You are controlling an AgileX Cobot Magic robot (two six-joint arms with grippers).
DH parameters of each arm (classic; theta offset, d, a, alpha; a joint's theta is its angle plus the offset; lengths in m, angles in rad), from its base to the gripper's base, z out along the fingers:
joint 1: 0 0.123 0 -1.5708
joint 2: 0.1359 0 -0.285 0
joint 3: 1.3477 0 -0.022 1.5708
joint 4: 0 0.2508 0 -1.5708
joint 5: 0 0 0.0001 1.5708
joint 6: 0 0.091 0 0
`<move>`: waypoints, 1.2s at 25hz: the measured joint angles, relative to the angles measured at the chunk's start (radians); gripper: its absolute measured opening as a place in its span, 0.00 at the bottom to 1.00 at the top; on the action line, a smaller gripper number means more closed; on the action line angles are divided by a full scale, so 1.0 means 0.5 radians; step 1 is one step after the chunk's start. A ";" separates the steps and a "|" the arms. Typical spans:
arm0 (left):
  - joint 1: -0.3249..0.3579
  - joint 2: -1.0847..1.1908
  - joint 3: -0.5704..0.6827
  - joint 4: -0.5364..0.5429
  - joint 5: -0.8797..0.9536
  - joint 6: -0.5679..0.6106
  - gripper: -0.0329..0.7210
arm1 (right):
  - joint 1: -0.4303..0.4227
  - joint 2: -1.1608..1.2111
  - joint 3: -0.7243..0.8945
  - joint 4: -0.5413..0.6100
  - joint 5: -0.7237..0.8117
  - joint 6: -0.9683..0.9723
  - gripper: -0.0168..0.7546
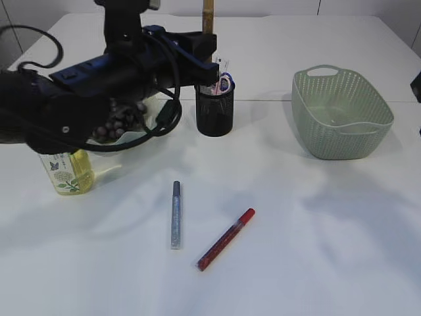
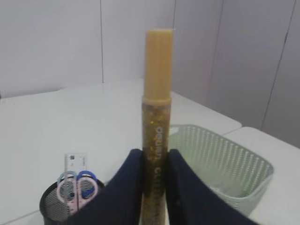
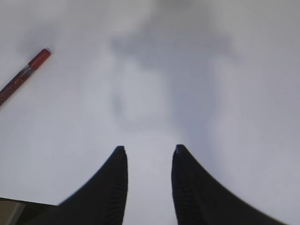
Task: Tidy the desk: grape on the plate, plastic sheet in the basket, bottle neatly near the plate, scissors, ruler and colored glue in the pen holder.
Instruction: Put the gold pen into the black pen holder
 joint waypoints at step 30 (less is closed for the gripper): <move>0.213 1.121 -1.293 0.004 0.159 0.000 0.20 | 0.000 0.000 0.000 -0.184 0.000 0.000 0.36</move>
